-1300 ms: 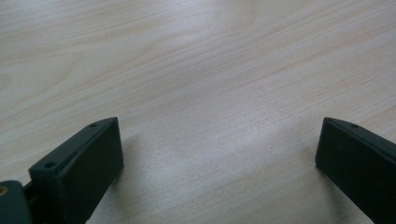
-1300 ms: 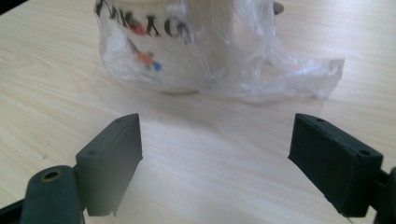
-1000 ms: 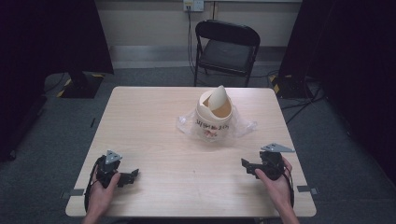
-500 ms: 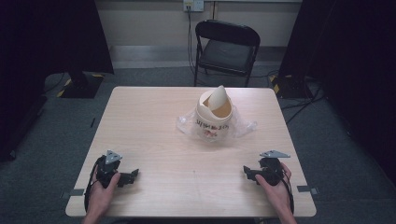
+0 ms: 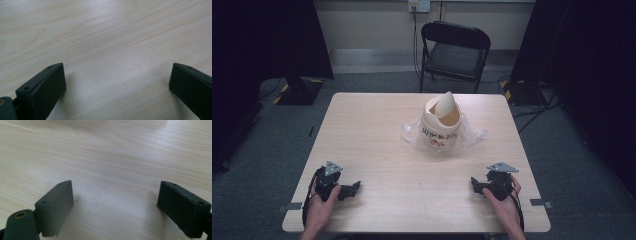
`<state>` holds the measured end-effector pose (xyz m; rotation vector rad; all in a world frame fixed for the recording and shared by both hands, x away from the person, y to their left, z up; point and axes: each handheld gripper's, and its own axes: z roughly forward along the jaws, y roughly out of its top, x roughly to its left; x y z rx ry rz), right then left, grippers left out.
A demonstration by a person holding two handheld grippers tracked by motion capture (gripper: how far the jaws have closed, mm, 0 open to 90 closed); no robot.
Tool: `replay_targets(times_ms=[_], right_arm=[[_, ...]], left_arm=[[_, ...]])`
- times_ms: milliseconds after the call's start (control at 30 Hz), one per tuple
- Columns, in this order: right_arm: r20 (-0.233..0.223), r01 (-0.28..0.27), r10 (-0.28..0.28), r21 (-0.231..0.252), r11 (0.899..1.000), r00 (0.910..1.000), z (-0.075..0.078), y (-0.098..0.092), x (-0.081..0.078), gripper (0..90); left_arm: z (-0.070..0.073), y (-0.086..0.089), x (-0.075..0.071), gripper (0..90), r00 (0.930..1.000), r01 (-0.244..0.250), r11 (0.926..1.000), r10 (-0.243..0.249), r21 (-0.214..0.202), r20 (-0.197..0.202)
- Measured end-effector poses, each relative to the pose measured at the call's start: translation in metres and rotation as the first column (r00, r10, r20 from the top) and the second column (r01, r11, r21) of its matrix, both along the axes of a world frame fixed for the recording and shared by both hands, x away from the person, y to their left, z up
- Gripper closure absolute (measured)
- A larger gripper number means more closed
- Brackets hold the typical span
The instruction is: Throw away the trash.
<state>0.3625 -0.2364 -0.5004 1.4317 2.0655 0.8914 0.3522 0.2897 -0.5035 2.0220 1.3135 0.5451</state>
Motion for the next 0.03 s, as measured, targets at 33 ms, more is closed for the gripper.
replay_targets(times_ms=[33], right_arm=[[0.0, 0.0, 0.0, -0.001, 1.0, 1.0, 0.0, 0.0, 0.0, 12.4]], left_arm=[[0.0, 0.0, 0.0, 0.4, 1.0, 0.0, 1.0, 0.0, 0.0, 0.0]])
